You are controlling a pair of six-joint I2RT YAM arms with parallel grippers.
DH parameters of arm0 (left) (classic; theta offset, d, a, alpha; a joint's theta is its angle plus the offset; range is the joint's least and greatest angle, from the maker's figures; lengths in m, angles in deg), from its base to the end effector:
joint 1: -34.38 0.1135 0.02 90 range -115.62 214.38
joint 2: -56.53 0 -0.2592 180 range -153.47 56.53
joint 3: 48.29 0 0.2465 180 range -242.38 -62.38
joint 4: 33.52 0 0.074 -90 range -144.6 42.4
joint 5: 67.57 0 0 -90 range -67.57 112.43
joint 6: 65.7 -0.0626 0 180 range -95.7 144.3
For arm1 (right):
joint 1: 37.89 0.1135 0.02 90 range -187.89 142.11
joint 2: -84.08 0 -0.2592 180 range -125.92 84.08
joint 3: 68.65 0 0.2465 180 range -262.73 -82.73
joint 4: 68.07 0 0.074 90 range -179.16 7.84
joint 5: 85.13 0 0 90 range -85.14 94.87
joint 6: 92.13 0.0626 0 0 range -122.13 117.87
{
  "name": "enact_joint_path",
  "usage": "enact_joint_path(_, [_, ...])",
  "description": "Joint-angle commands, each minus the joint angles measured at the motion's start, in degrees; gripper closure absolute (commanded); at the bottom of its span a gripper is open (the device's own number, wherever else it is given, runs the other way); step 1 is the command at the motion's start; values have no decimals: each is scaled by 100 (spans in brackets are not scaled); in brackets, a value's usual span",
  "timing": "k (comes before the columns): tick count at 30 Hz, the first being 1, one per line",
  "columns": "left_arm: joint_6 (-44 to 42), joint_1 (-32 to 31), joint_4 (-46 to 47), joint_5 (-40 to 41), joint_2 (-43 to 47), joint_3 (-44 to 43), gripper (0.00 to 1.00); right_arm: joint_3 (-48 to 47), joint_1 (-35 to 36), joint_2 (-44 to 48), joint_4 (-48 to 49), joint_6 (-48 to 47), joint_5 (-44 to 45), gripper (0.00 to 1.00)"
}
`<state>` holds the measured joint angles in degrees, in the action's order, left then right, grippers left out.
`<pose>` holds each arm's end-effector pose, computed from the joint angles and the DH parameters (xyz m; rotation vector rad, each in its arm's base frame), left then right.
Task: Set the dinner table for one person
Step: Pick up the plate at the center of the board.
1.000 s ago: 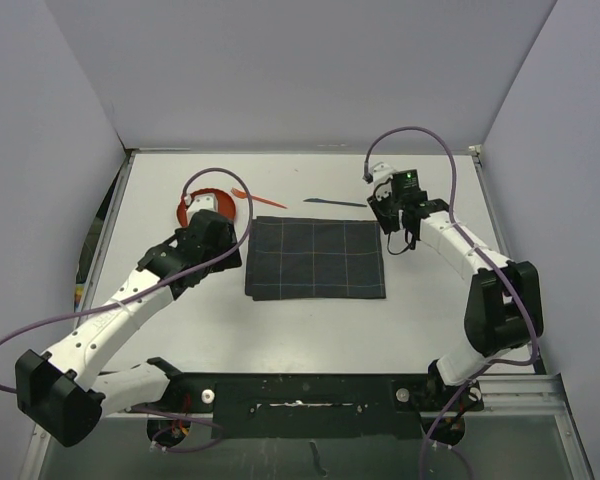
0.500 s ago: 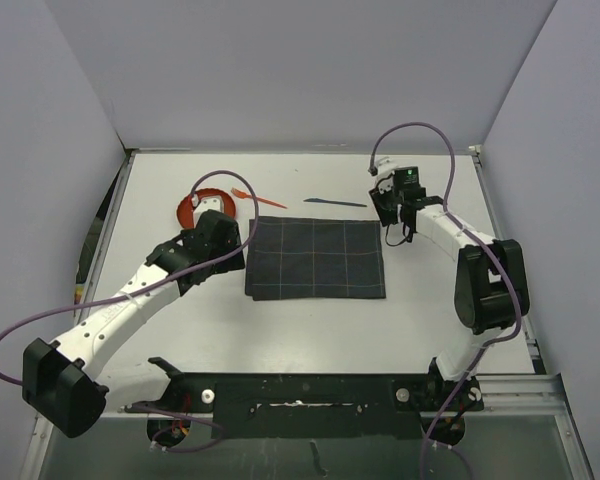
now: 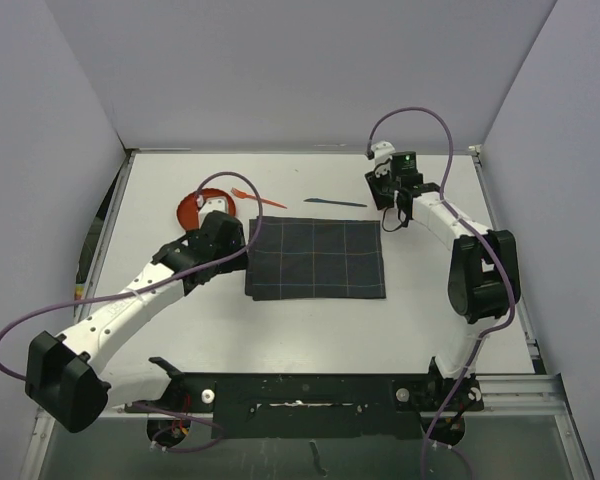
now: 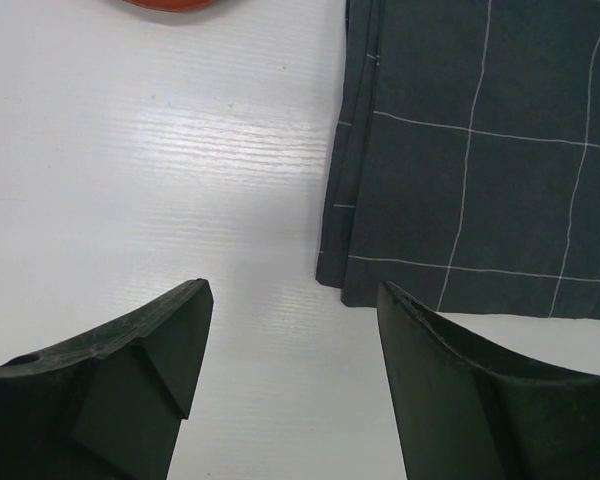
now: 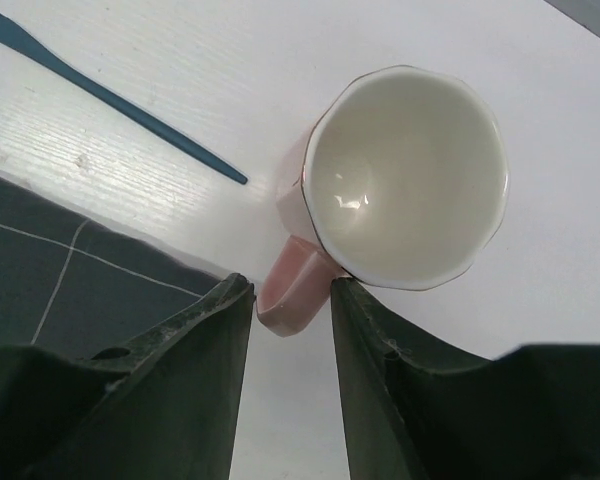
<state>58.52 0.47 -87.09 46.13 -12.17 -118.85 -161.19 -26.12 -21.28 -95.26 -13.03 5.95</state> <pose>0.2245 -0.1206 0.2599 -0.1788 2.3665 -0.0489 0.4248 0.0873 0.2209 -0.4362 2.2267 -0.0134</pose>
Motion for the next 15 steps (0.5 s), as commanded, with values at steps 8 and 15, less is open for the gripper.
enact_joint_path(8, [146, -205, 687, -148, -484, 28, 35, -91, -115, 44, 318, 104, -223, 62])
enact_joint_path(15, [80, -319, 675, -29, -497, -13, 35, -72, -115, 105, 284, 92, -200, 63])
